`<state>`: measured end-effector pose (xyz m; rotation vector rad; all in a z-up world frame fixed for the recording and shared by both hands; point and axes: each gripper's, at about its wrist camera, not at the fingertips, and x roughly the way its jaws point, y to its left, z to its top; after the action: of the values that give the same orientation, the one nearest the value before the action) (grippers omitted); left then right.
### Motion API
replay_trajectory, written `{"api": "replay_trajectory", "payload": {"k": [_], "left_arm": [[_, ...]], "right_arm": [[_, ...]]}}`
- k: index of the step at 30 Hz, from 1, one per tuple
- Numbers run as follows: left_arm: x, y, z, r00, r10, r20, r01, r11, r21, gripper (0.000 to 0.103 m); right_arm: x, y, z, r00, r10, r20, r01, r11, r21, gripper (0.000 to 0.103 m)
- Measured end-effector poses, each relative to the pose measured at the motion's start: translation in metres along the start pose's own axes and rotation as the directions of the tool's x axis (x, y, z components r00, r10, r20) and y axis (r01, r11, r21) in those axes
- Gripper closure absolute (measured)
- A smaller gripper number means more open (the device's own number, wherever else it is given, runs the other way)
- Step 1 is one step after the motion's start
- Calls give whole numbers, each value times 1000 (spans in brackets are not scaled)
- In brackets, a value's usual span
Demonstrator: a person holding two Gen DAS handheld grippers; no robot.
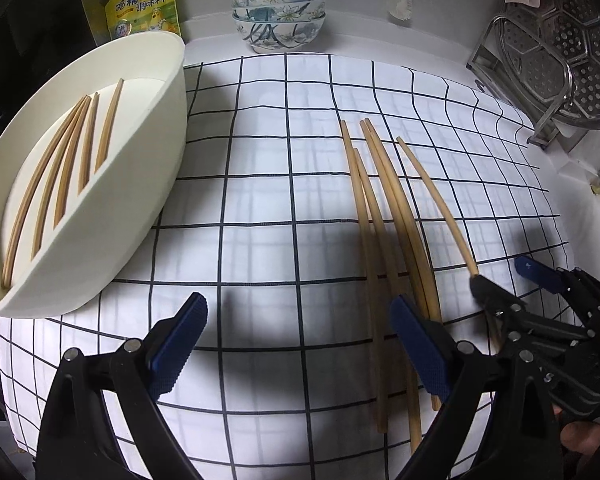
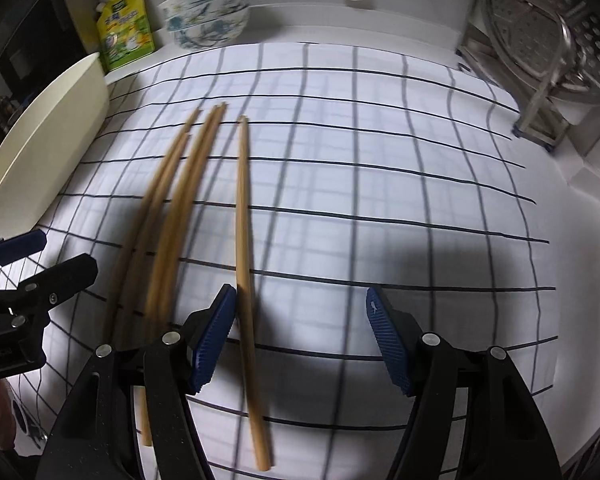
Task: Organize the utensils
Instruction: 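Lower both open tools onto the chopstick bundle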
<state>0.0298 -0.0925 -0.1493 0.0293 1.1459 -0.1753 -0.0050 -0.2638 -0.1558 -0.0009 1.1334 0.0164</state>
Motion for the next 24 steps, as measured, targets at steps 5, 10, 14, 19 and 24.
{"api": "replay_trajectory", "payload": {"k": [5, 10, 14, 19, 24], "left_arm": [[8, -5, -1, 1000, 15, -8, -15, 1000, 15, 12], [14, -7, -2, 999, 41, -14, -41, 999, 30, 12], [17, -7, -2, 999, 50, -11, -50, 998, 26, 12], [20, -11, 0, 997, 83, -7, -82, 996, 44, 13], [21, -14, 4, 997, 72, 6, -72, 997, 42, 23]], "right_arm": [[-4, -8, 0, 999, 32, 6, -32, 999, 19, 38], [-4, -6, -1, 1000, 27, 11, -27, 1000, 12, 38], [-2, -5, -1, 1000, 16, 12, -16, 1000, 6, 38], [1, -2, 2, 1000, -6, 18, 6, 1000, -15, 39], [5, 2, 6, 999, -12, 30, 14, 999, -45, 39]]}}
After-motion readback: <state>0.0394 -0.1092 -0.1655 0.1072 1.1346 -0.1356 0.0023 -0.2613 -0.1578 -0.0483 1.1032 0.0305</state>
